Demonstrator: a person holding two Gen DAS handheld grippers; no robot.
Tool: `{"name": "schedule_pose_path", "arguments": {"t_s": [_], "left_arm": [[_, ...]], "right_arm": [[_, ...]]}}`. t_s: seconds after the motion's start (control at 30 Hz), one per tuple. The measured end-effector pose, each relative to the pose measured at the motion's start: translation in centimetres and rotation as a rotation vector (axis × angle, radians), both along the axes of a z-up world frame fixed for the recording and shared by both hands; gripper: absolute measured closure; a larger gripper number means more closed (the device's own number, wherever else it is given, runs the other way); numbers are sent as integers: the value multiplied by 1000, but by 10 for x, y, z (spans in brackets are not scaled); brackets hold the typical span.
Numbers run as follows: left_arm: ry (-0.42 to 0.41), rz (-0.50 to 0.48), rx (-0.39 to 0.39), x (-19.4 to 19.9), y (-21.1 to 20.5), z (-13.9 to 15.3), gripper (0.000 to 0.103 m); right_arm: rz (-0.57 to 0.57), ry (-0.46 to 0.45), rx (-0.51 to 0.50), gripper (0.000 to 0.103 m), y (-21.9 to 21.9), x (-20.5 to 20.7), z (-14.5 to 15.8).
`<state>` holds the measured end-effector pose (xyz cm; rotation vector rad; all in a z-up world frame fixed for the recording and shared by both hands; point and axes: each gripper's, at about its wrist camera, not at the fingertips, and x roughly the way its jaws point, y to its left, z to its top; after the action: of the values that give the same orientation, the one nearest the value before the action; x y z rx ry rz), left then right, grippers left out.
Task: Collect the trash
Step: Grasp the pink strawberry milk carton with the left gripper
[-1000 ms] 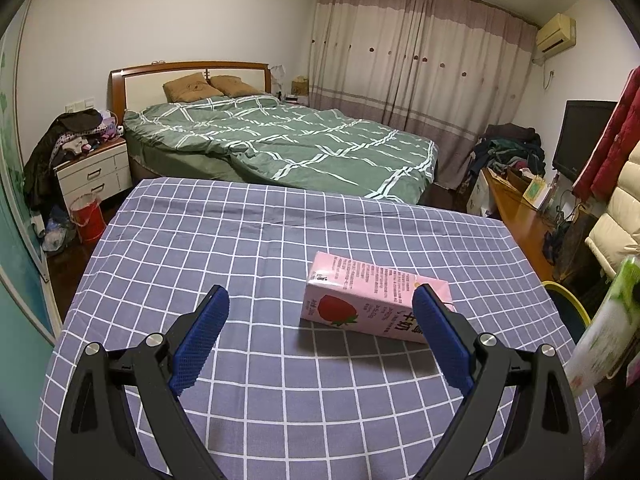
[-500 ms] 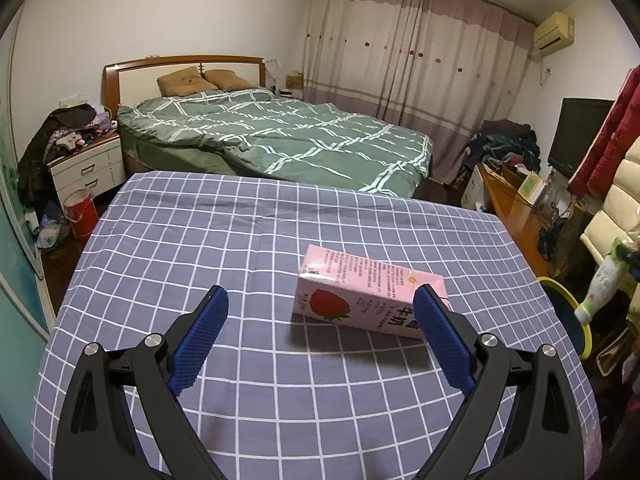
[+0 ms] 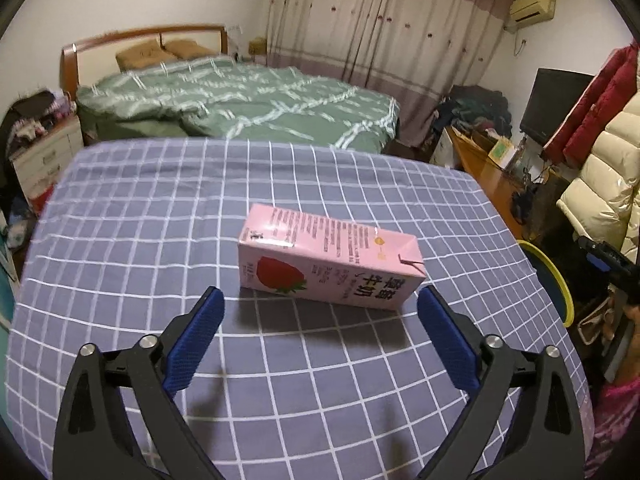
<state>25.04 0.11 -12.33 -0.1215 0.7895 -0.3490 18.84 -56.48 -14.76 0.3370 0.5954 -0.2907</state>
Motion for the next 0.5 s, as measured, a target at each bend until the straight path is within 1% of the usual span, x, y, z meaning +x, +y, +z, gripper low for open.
{"name": "schedule_pose_path", "arguments": {"t_s": [0.1,0.17,0.33,0.43,0.5], "left_arm": [[61,-4,-54,18,5,-7,6],[74,0,-66,27,7,-9,6],[81,-29,-65,45,4,-15,6],[73,-66,-70,45,0,-16,6],[50,-104,-58,42,-8,-13,6]], "right_arm": [[15,0,5,39,5,1,-1],[23,2,18,39,5,1,-4],[33,9,27,39,4,0,-7],[31,12,32,39,1,-1,-9],[30,12,39,39,0,-2,-10]]}}
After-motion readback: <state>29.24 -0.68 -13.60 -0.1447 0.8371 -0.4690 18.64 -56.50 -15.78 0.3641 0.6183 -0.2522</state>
